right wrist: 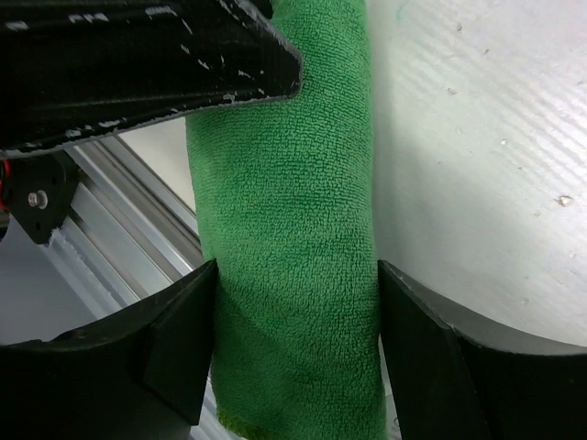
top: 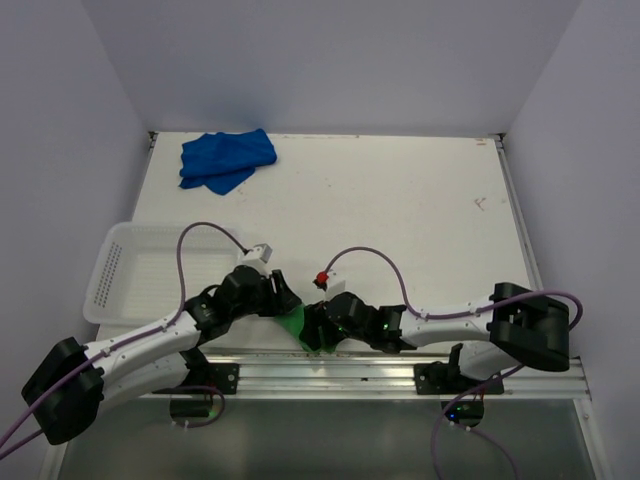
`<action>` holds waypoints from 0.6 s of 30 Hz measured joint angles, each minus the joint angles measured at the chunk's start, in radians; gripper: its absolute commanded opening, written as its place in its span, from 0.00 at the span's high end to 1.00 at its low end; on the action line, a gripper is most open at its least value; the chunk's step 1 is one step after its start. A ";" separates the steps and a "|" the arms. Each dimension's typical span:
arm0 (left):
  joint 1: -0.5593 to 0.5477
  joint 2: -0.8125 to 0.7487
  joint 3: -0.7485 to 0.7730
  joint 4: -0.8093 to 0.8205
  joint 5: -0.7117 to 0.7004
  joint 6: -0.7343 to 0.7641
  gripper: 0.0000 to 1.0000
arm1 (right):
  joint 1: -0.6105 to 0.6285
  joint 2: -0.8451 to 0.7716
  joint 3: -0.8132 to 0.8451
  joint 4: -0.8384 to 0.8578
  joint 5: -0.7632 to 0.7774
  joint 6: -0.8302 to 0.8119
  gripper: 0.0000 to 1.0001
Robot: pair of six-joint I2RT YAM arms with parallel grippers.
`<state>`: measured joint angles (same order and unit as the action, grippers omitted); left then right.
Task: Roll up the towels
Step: Roll the towel
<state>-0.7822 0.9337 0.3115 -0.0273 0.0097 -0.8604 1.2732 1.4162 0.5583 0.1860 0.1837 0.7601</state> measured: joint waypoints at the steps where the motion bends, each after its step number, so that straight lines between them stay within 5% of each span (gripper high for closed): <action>1: 0.000 0.000 0.000 0.000 0.000 -0.002 0.45 | 0.000 0.011 -0.004 0.014 -0.010 0.003 0.34; 8: -0.003 -0.005 -0.004 -0.002 -0.005 -0.013 0.44 | 0.000 0.023 -0.011 0.045 -0.027 0.007 0.60; 12: -0.005 -0.005 0.009 -0.024 -0.018 -0.017 0.39 | 0.005 0.022 -0.011 0.047 -0.012 -0.003 0.67; 15: -0.006 0.016 0.067 -0.091 -0.026 -0.020 0.18 | 0.030 0.022 -0.009 0.043 0.036 -0.023 0.71; 18: -0.011 0.041 0.138 -0.174 -0.041 -0.021 0.08 | 0.076 0.022 0.005 0.023 0.129 -0.046 0.74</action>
<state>-0.7937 0.9749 0.4496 -0.2012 -0.0311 -0.8810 1.3487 1.4384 0.5629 0.2092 0.3122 0.7139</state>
